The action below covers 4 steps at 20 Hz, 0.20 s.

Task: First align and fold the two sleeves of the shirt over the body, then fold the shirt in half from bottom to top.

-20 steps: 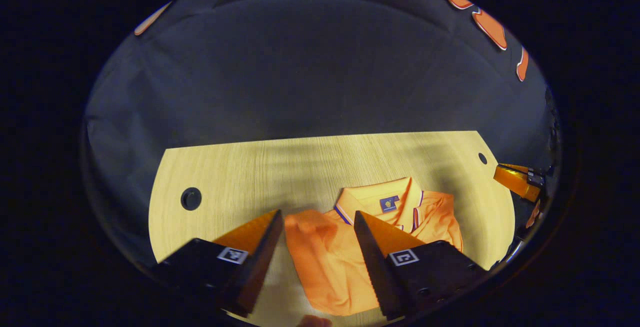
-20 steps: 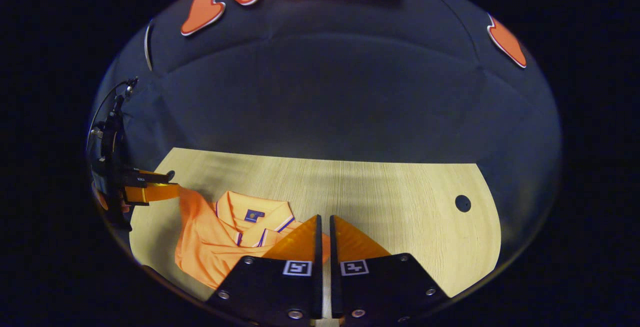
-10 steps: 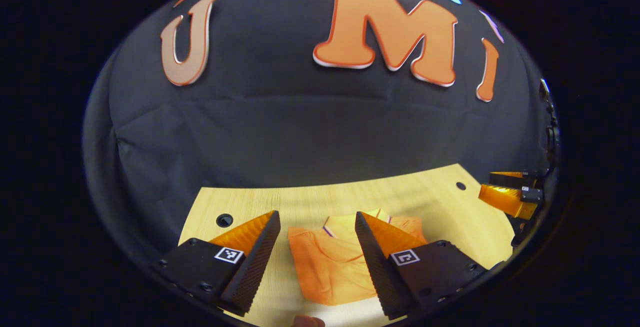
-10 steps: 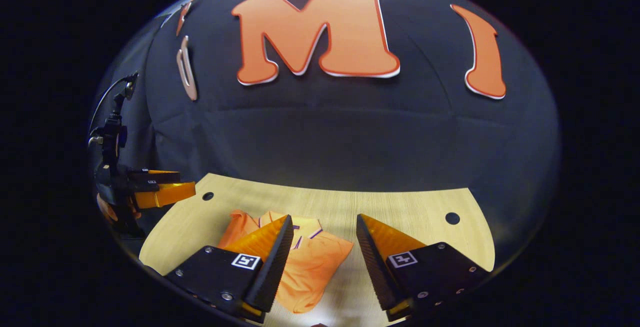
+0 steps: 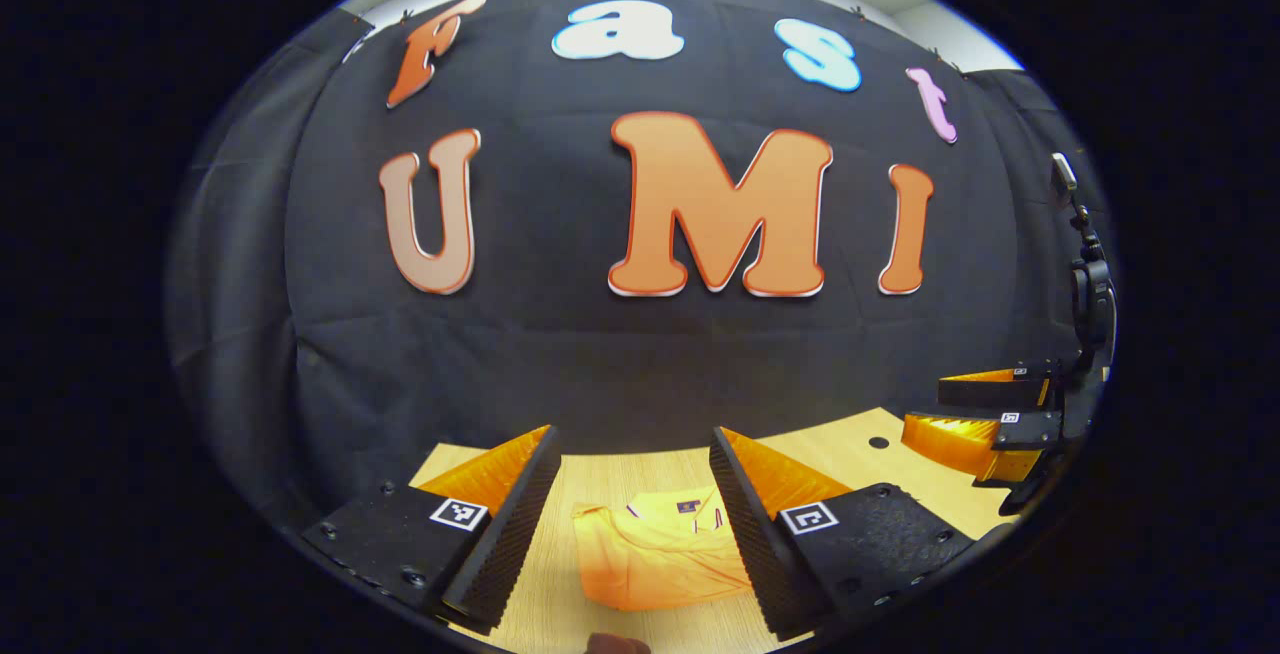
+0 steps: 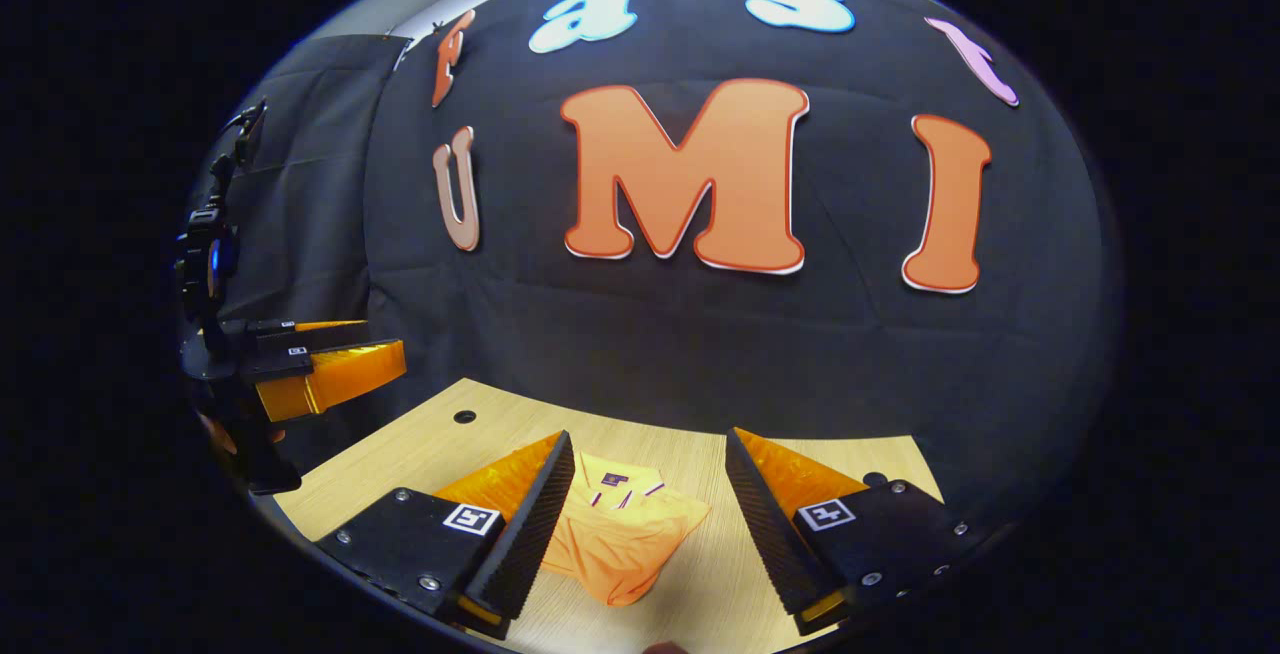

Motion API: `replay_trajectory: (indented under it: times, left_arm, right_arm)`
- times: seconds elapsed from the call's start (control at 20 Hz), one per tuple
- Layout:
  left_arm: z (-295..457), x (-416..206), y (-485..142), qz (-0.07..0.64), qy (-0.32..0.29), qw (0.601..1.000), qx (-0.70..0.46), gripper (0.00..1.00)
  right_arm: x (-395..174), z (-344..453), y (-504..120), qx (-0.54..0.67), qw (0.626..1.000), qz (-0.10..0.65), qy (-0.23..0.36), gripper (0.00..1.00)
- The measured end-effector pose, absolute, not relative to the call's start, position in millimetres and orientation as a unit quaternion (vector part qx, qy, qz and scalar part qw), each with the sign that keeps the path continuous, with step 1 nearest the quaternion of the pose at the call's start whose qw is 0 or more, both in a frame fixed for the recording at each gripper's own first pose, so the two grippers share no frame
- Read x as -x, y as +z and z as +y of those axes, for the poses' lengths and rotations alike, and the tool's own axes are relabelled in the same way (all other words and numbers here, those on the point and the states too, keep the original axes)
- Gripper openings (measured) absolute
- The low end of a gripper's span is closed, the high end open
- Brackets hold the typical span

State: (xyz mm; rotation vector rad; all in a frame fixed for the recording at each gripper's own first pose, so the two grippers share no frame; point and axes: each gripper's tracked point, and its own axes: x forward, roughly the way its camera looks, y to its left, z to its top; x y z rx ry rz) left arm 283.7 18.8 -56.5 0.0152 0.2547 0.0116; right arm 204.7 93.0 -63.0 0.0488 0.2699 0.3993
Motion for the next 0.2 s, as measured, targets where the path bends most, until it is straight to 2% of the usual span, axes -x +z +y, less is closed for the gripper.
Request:
replay_trajectory:
  times: [0.15,0.2]
  left_arm:
    - [8.5,-246.7,-34.5,0.099,0.016,0.995,-0.001,0.9]
    - [6.2,-240.2,-28.5,0.084,0.013,0.996,-0.005,0.9]
  right_arm:
    - [-186.1,90.5,-43.1,-0.009,0.977,0.093,0.194,0.95]
    - [-179.8,92.2,-36.5,-0.005,0.978,0.078,0.195,1.0]
